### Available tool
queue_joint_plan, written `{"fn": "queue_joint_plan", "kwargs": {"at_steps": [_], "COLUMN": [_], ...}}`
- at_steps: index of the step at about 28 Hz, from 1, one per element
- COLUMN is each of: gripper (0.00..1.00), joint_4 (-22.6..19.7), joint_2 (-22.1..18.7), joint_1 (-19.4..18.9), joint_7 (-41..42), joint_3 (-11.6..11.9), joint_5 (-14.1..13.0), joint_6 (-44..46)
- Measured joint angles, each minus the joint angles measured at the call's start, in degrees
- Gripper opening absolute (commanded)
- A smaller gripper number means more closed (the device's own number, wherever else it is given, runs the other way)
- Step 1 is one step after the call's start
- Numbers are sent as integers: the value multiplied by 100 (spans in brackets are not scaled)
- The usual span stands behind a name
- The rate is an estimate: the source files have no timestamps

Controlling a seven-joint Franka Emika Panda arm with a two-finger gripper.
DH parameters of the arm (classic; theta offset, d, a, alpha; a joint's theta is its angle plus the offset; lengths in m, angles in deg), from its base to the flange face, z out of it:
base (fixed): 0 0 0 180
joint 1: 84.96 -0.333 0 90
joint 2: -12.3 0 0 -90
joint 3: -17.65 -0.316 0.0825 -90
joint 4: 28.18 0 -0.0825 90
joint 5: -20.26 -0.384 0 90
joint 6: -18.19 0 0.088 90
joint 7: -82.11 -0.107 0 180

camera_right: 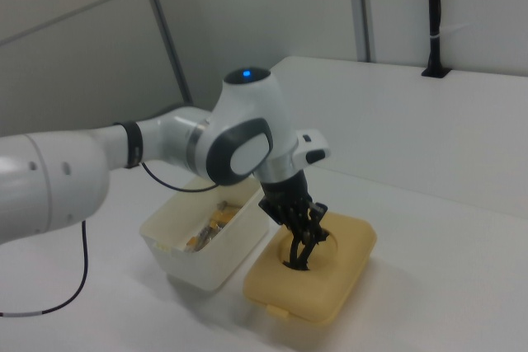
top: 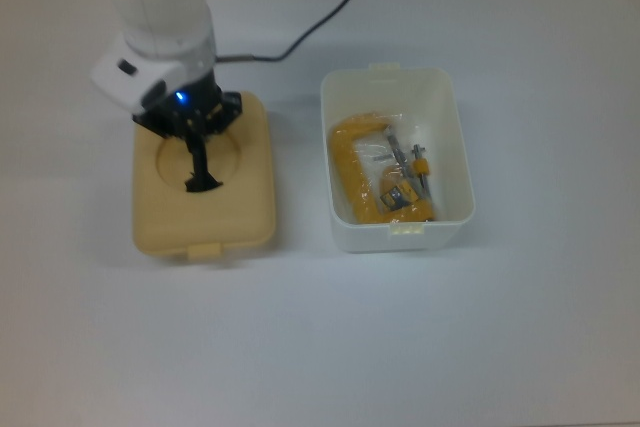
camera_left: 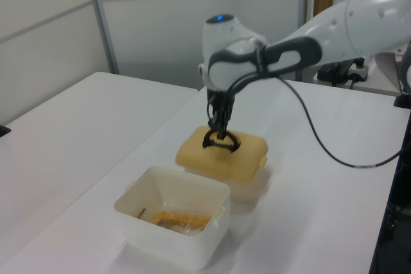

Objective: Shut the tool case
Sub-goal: 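Carry the beige lid over the white box and lower it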

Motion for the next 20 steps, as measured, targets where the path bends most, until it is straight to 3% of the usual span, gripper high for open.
{"fn": "queue_joint_plan", "kwargs": {"at_steps": [11,14,20], "gripper": [0,0,0], "joint_4": [734,788,801], "joint_2": [-425,-471,-511], "joint_1": [175,94,-252], "joint_7": [-19,-445,-1158], "joint_3": [-30,-59,-101], "joint_5": [-273,-429,-462], "joint_6": [1424,1447,1447]}}
